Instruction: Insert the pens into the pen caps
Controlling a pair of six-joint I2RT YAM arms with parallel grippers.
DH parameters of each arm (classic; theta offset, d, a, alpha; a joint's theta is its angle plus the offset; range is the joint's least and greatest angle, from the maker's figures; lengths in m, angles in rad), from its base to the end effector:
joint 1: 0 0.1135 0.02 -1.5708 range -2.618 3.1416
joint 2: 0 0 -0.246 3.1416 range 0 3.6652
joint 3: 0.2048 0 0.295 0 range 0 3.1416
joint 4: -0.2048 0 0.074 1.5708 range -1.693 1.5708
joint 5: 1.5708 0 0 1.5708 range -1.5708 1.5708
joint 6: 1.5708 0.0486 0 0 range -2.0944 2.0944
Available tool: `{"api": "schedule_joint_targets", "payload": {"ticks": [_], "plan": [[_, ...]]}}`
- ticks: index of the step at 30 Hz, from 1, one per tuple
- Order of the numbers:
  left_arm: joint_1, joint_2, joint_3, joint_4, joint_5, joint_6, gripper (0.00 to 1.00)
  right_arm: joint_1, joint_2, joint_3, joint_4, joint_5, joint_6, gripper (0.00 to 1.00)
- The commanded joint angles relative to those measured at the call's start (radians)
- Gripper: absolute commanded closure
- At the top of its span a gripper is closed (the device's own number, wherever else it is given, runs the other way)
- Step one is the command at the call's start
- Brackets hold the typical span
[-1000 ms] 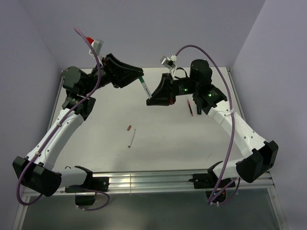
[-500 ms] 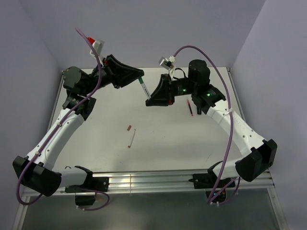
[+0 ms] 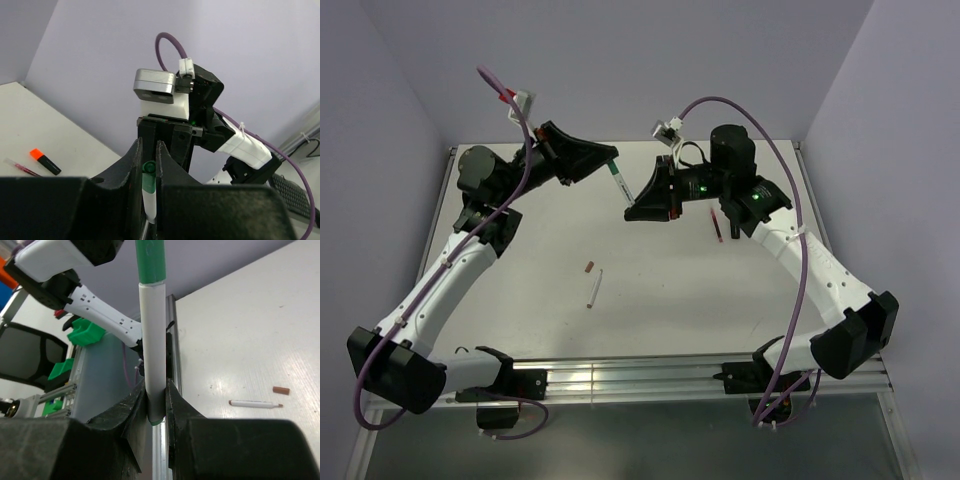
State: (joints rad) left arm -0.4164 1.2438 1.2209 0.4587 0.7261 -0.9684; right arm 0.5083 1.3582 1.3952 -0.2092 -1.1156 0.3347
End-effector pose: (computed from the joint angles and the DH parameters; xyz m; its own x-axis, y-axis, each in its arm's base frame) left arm 0.2898 -0.1635 0.4464 -0.4840 -0.4596 -0.7446 0.8014 0.1089 -0.5881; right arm 0.2832 0.2077 0.4083 -0.4656 -0.0941 -0.8800 -0.8830 -0.0166 0.4690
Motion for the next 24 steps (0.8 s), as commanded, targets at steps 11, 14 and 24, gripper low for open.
{"api": "schedule_joint_targets", "payload": {"ticks": [11, 14, 24], "plan": [[-0.050, -0.050, -0.122, 0.020, -0.034, -0.078, 1.00, 0.009, 0.002, 0.146, -0.002, 0.099, -0.066, 1.00], [-0.071, -0.060, -0.155, 0.054, 0.025, -0.050, 1.00, 0.009, 0.005, 0.157, -0.012, 0.074, -0.085, 1.00], [-0.102, -0.096, -0.299, 0.143, 0.108, -0.038, 1.00, 0.010, 0.012, 0.180, -0.045, 0.073, -0.146, 1.00]]}}
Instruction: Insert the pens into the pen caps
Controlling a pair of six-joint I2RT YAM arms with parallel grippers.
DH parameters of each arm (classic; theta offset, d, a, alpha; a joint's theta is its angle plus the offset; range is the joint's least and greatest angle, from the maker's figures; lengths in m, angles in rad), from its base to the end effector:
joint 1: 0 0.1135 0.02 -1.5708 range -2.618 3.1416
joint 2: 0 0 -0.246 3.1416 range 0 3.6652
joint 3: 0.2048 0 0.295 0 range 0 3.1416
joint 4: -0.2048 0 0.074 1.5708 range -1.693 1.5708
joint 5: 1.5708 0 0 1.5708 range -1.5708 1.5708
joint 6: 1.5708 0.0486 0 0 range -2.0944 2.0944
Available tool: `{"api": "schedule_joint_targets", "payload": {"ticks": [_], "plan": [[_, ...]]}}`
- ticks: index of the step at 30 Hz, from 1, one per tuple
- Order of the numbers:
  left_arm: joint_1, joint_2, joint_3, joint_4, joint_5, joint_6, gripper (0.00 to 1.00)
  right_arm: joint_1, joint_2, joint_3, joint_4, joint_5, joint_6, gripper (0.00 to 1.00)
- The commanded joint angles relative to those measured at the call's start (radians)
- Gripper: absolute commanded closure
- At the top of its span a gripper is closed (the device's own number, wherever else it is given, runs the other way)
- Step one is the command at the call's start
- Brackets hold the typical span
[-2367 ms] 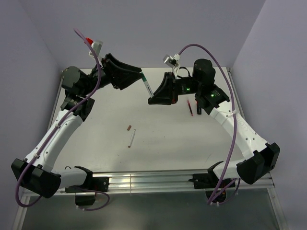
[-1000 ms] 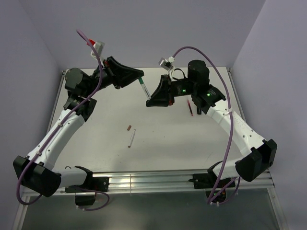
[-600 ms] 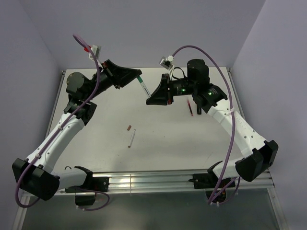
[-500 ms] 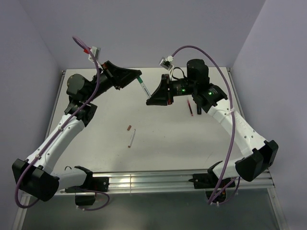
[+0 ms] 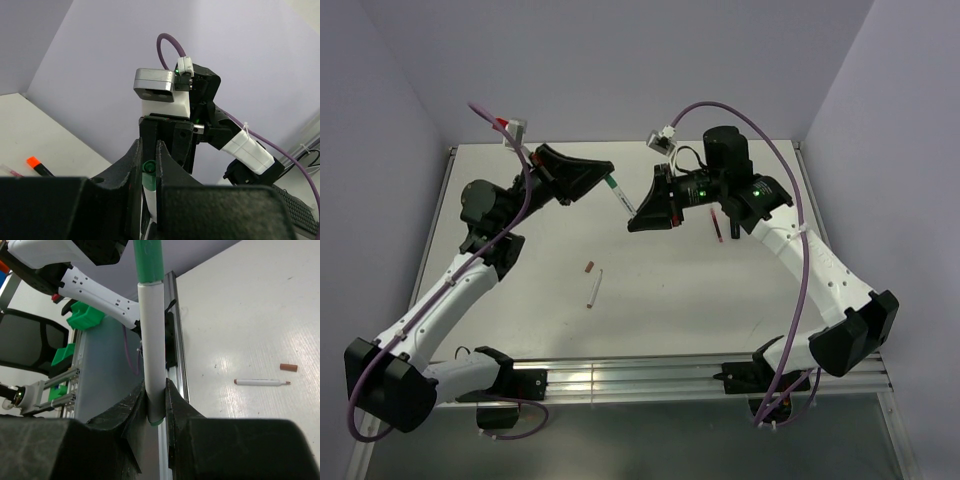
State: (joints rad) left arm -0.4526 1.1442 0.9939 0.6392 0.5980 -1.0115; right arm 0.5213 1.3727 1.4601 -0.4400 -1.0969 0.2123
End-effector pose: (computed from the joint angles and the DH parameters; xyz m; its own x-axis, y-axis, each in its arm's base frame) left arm 0.2700 -0.1617 0.4071 -0.4611 -0.5547 -0.6926 0.7869 0.1049 -0.6080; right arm 0.2771 0.2090 0.4065 -0.4932 -0.1724 -0.8527 -0.8669 0.0166 0.4981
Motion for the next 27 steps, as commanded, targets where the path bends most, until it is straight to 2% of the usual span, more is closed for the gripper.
{"api": "schedule_joint_targets", "payload": {"ticks": [1, 4, 9, 13, 19, 22, 27], "plan": [[-0.067, 0.005, -0.083, -0.032, 0.246, 0.004, 1.00, -0.003, 0.000, 0.126, 0.181, 0.055, -0.030, 1.00], [-0.080, -0.001, -0.104, -0.045, 0.235, 0.002, 1.00, -0.003, 0.008, 0.146, 0.166, 0.074, -0.045, 1.00], [-0.095, -0.003, -0.101, -0.157, 0.157, -0.024, 1.00, 0.003, 0.026, 0.181, 0.143, 0.126, -0.080, 1.00], [-0.100, -0.008, -0.124, -0.167, 0.134, -0.056, 1.00, 0.038, 0.031, 0.216, 0.072, 0.222, -0.163, 1.00], [-0.116, -0.011, -0.150, -0.153, 0.137, -0.059, 1.00, 0.054, 0.042, 0.252, 0.044, 0.322, -0.195, 1.00], [-0.130, -0.017, -0.172, -0.132, 0.149, -0.049, 1.00, 0.054, 0.048, 0.270, 0.038, 0.322, -0.202, 1.00], [-0.153, -0.023, -0.213, -0.073, 0.195, -0.033, 1.00, 0.054, 0.058, 0.298, 0.030, 0.217, -0.237, 1.00]]}}
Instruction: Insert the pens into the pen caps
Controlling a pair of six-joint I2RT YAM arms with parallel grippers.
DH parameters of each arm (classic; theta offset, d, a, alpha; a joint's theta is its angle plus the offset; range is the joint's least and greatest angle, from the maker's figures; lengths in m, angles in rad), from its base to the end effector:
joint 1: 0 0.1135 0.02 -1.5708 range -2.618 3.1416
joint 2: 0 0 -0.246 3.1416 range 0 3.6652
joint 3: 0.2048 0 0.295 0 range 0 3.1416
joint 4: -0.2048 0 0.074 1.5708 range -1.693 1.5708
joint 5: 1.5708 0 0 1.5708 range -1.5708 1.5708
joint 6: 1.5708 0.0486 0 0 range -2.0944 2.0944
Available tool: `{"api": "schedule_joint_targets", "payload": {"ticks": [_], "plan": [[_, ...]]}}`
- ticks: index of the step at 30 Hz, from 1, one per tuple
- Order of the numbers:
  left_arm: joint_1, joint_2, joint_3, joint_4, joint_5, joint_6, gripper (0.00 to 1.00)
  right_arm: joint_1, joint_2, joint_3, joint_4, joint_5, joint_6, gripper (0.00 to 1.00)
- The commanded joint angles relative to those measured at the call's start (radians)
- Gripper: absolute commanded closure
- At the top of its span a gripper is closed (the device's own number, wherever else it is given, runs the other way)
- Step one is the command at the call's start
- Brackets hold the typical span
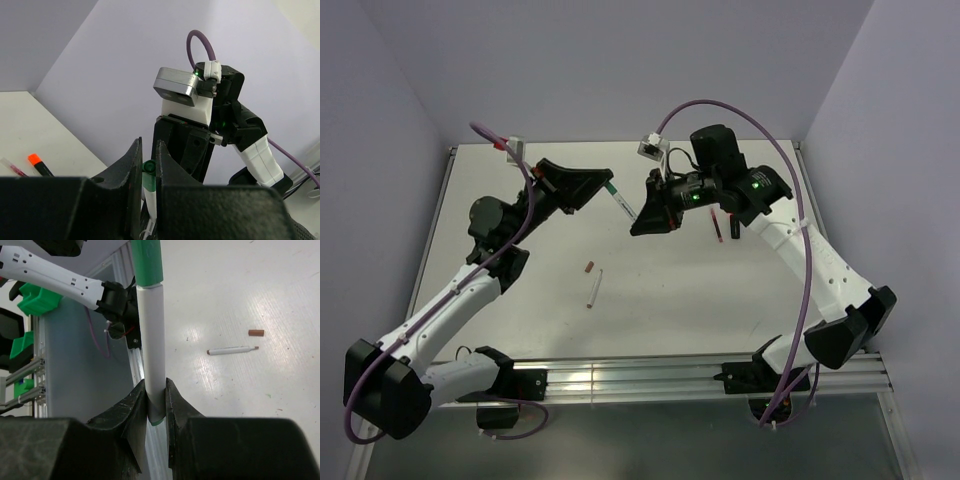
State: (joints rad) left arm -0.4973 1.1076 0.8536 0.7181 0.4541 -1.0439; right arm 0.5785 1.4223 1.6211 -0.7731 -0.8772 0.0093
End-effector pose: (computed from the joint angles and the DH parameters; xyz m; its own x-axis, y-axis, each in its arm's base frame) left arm 0.2622 -0.1666 0.3717 -0.4707 -0.6283 -0.6194 0.7290 0.1185 -0.6742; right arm 0.2669 0.2189 0.4156 -0.4631 -0.2953 -0.8357 -0.8858 0.1851 0.4255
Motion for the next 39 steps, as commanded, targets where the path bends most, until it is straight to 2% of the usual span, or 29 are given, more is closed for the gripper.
{"api": "schedule_joint_targets", "payload": {"ticks": [1, 10, 20, 27, 39], "plan": [[-0.113, 0.011, -0.083, -0.132, 0.356, -0.002, 1.00, -0.003, 0.009, 0.138, 0.357, -0.017, -0.041, 1.00], [-0.147, 0.015, -0.111, -0.043, 0.382, -0.027, 1.00, -0.005, 0.026, 0.171, 0.339, -0.103, -0.097, 1.00], [-0.182, 0.005, -0.143, -0.083, 0.380, -0.019, 1.00, -0.012, 0.058, 0.246, 0.331, -0.157, -0.117, 1.00], [-0.190, -0.003, -0.157, -0.123, 0.393, 0.001, 1.00, -0.026, 0.044, 0.241, 0.299, -0.149, -0.147, 1.00], [-0.213, 0.005, -0.185, -0.062, 0.452, -0.024, 1.00, -0.025, 0.036, 0.243, 0.262, -0.169, -0.181, 1.00]]}}
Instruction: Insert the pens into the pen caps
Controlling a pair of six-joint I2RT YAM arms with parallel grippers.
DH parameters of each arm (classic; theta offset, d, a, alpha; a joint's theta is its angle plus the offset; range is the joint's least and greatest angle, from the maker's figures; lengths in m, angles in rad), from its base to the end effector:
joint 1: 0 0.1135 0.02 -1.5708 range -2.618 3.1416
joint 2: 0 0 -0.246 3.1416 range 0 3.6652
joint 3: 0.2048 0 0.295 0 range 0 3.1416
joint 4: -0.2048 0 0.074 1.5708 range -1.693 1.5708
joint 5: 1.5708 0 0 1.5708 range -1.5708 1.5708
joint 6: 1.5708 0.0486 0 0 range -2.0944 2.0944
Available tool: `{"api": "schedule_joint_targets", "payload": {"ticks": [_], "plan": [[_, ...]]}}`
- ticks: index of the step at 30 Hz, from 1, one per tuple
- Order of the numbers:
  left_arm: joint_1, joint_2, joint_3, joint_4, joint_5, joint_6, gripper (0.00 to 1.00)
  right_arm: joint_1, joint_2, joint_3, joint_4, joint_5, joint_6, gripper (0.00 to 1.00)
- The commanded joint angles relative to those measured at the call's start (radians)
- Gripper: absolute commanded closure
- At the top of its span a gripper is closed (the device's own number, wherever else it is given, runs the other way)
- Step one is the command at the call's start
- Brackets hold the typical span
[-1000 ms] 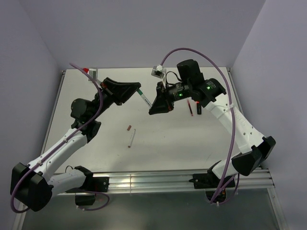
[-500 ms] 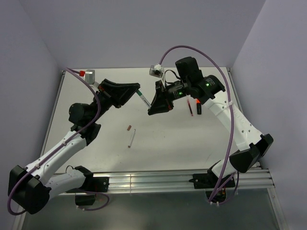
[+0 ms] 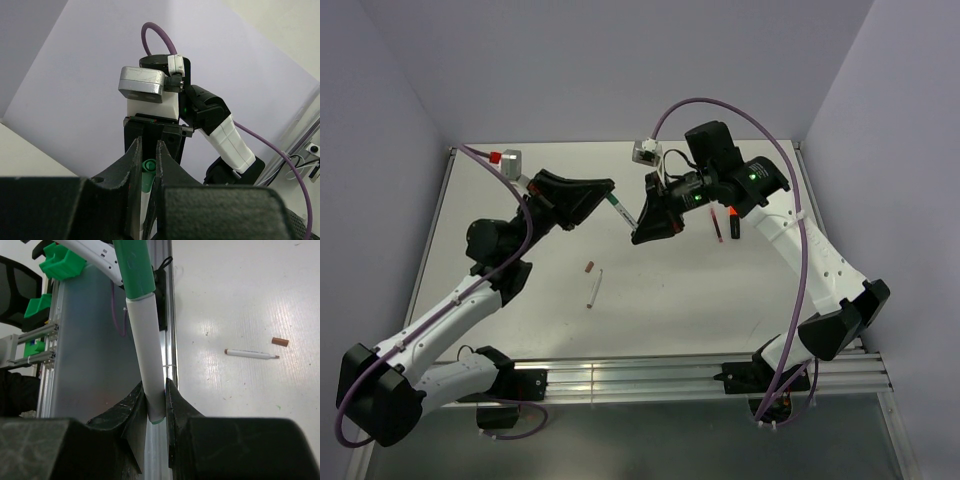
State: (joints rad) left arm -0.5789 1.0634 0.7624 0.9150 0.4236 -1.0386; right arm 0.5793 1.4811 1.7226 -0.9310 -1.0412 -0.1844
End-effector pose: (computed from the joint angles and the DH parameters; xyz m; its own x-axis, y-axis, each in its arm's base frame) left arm 0.2325 -0.1758 0.3683 -0.4274 -0.6591 -0.6188 0.8114 0.0223 -0.5841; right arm 0.2617 0.2213 0.4231 -0.3705 -0.3530 -0.8591 -0.9173 -0.0066 0.3982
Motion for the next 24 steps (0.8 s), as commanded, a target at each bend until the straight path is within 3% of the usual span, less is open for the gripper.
{"api": "schedule_joint_targets", "payload": {"ticks": [1, 24], "plan": [[-0.133, 0.050, -0.098, -0.254, 0.491, -0.032, 1.00, -0.026, -0.022, 0.143, 0.410, -0.005, 0.010, 1.00], [-0.160, 0.066, -0.173, -0.180, 0.529, -0.103, 1.00, 0.010, -0.070, 0.109, 0.264, 0.007, -0.131, 1.00]]}}
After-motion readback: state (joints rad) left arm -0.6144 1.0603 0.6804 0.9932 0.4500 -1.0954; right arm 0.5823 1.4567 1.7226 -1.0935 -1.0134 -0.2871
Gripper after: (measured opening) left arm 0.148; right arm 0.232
